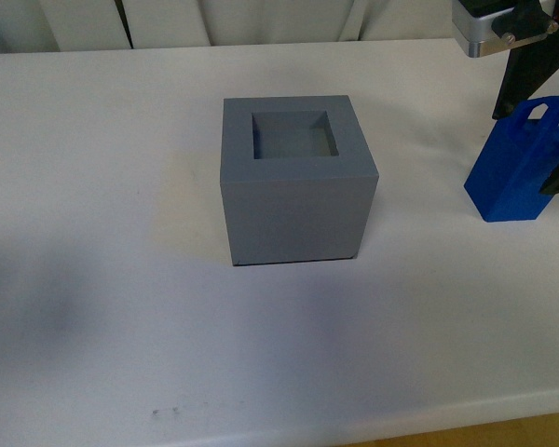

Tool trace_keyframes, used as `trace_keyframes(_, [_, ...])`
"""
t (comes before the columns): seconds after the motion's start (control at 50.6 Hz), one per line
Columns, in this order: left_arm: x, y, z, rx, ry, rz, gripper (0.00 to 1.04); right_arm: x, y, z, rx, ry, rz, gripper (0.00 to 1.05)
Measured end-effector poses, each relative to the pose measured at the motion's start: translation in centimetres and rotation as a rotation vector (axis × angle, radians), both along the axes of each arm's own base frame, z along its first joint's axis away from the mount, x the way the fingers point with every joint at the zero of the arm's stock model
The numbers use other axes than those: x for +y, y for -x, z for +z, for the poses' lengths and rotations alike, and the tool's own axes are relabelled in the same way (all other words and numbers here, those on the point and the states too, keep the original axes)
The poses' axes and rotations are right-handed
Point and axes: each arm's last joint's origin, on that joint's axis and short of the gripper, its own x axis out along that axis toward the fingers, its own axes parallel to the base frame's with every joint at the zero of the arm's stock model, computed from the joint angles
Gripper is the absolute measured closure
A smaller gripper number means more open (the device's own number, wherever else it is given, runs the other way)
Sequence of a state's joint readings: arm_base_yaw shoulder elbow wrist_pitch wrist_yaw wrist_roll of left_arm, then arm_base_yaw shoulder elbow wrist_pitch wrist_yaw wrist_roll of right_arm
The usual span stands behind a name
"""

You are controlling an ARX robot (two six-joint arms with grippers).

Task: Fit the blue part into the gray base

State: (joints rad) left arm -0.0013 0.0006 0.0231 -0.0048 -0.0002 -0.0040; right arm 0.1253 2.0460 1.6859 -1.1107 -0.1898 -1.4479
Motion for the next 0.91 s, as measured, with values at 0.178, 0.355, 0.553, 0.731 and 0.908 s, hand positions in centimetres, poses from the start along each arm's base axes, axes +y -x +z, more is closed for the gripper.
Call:
trace_keyframes(0.178, [0.0,0.0,0.0,0.0,0.0,0.0,0.06,0.0,-0.1,0.0,-0.008,0.005,0.003,0.18])
trace_keyframes(0.355, [0.0,0.0,0.0,0.0,0.0,0.0,0.06,0.0,0.0,-0.1,-0.005,0.011,0.012,0.54])
trace_keyframes(0.553, [0.0,0.0,0.0,0.0,0.0,0.0,0.06,0.1,0.2,0.5,0.021,-0.026,0.018,0.57])
trace_keyframes(0.731, [0.0,0.0,0.0,0.0,0.0,0.0,0.06,1.7,0.5,3.9,-0.001,-0.121,0.054,0.57])
trace_keyframes(0.908, [0.0,0.0,0.0,0.0,0.0,0.0,0.06,3.6,1.5,7.0,-0.048,-0.169,0.094,0.57])
